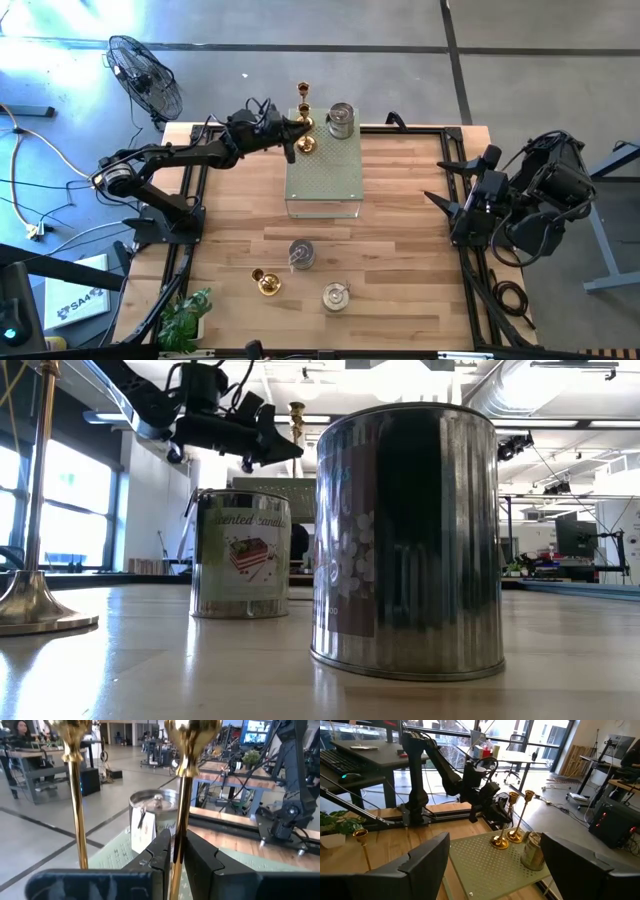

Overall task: Pick & Place candle stick holders
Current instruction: Put the right gold candle holder on the shelf aligned with the other gold candle holder, then put the green scented candle on the shelf aligned with the other green scented candle

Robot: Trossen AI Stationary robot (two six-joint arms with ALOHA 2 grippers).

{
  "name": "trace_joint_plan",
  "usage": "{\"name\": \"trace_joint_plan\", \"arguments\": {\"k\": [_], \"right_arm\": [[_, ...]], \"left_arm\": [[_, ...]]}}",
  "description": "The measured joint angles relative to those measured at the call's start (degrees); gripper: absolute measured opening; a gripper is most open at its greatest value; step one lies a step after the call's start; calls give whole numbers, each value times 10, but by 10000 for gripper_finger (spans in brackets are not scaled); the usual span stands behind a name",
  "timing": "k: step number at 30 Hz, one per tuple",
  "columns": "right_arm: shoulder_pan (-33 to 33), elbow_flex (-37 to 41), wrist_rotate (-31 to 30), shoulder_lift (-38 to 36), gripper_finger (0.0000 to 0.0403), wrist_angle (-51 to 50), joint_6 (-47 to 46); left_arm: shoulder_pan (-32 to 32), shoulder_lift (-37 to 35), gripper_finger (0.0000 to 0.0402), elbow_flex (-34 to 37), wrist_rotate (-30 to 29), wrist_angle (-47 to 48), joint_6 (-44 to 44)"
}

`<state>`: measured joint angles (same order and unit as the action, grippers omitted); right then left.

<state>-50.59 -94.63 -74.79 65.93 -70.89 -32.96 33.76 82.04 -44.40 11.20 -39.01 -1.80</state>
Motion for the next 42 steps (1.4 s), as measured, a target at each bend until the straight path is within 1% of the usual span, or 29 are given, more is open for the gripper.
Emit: {"name": "trace_joint_plan", "arguments": {"k": [6,18,30,32,35,42], "right_arm": [[0,0,1,0,307,0,0],[0,0,21,0,307,0,0],[0,0,22,0,307,-1,0],[0,0,22,0,307,-4,0],[0,0,23,0,307,-5,0],[0,0,28,0,307,-7,0]], "left_arm": [[0,0,44,0,15,24,0],[0,-2,45,0,15,23,-17],[0,-2,48,0,20,24,-17],[0,-2,58,0,20,24,-19],[0,-2,85,0,19,24,-27],[0,-2,170,0,14,25,-32]]}}
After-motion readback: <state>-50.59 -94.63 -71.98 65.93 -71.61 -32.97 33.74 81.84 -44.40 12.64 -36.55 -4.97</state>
